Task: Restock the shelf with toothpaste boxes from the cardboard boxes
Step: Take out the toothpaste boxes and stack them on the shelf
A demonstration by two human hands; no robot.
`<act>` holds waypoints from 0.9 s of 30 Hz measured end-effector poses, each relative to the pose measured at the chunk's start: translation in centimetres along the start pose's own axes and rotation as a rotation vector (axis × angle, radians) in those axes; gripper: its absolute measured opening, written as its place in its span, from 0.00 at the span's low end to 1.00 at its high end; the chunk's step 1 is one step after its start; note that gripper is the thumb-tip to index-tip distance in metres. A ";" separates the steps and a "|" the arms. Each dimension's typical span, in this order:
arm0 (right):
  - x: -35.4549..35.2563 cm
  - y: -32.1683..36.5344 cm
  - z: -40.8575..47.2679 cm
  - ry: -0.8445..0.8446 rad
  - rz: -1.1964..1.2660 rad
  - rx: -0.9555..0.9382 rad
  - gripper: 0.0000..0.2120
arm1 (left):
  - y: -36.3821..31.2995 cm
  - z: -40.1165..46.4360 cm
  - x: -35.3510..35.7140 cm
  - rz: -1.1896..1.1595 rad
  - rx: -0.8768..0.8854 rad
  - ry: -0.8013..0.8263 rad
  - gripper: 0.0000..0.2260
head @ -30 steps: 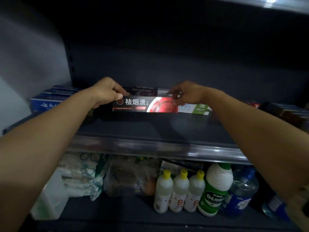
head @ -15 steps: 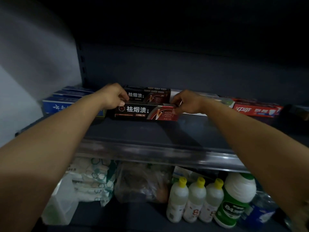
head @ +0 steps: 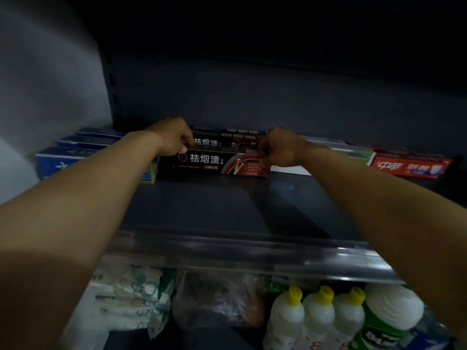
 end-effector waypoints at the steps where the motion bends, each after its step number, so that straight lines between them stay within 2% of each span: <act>1: 0.0 0.1 0.4 -0.006 -0.024 0.000 0.05 | 0.1 0.4 0.0 0.006 0.008 -0.001 0.16; 3: -0.1 0.2 1.1 -0.017 -0.061 0.007 0.08 | 0.3 1.0 -0.1 0.011 0.023 -0.008 0.16; 5: -0.3 0.4 1.5 -0.020 -0.088 0.011 0.04 | 0.3 1.5 -0.1 0.013 0.033 -0.010 0.16; 8: -0.2 0.4 2.2 0.001 -0.101 0.026 0.10 | 0.6 2.3 0.0 0.010 0.033 -0.011 0.16; 12: -0.1 0.1 3.2 0.008 -0.113 0.064 0.05 | 1.1 3.2 -0.1 0.010 0.040 -0.019 0.16; 14: -0.3 0.0 3.5 0.001 -0.119 0.081 0.09 | 1.2 3.6 -0.1 0.006 0.042 -0.028 0.16; 18: -0.4 0.2 3.5 0.005 -0.145 0.094 0.04 | 1.5 4.0 0.0 -0.013 0.031 -0.026 0.16; 23: -0.5 0.1 3.3 0.027 -0.150 0.096 0.06 | 1.4 3.7 -0.2 0.031 0.021 -0.019 0.18; 27: -1.5 -0.6 2.5 -0.041 -0.114 0.089 0.07 | 0.0 2.8 -1.0 0.065 0.048 -0.045 0.17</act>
Point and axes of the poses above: each hand's wrist, its own z-axis towards the middle knuckle, its own x-axis out of the palm, y = z × x, the point moved 8 cm from there along z, towards the middle knuckle, and after that the axes turned 14 degrees about -z, right-handed, at the moved point
